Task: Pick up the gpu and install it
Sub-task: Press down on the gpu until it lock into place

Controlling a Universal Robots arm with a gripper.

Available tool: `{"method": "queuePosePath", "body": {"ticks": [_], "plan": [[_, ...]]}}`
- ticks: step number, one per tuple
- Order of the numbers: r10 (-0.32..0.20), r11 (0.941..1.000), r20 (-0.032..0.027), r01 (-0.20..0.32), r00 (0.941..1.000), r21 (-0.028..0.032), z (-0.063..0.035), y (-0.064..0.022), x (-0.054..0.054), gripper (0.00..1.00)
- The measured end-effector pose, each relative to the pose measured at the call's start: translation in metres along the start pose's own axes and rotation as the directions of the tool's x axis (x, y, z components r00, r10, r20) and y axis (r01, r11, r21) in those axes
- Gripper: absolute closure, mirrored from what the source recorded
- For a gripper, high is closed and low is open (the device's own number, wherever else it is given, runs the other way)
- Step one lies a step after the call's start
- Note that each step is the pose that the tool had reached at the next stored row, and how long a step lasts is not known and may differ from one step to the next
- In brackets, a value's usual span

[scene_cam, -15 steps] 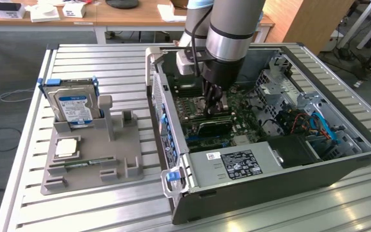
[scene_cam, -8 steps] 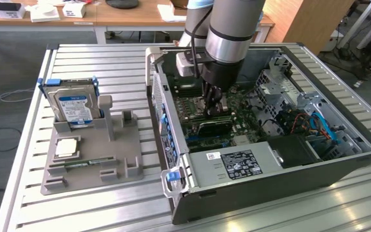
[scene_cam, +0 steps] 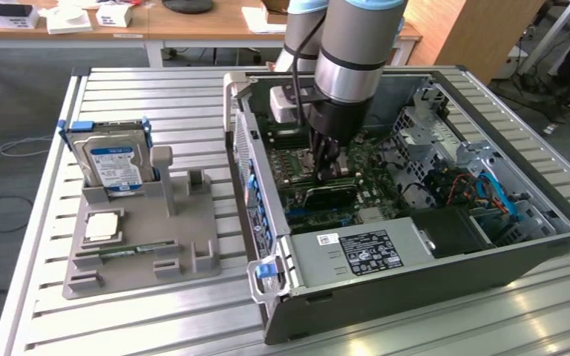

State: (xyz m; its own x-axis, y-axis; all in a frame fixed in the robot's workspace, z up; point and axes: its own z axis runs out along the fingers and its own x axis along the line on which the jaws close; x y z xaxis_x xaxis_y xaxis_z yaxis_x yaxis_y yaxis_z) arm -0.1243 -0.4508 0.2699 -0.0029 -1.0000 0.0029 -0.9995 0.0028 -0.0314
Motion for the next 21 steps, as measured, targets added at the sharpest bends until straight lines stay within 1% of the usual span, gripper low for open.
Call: {"method": "queuePosePath", "body": {"ticks": [7, 21], "plan": [[0.0, 1.0, 0.0, 0.0, 1.0, 0.0, 0.0044, 0.0001, 0.0, 0.89], [0.0, 1.0, -0.0003, 0.0, 1.0, -0.0001, 0.0068, 0.0002, 0.0, 0.89]]}}
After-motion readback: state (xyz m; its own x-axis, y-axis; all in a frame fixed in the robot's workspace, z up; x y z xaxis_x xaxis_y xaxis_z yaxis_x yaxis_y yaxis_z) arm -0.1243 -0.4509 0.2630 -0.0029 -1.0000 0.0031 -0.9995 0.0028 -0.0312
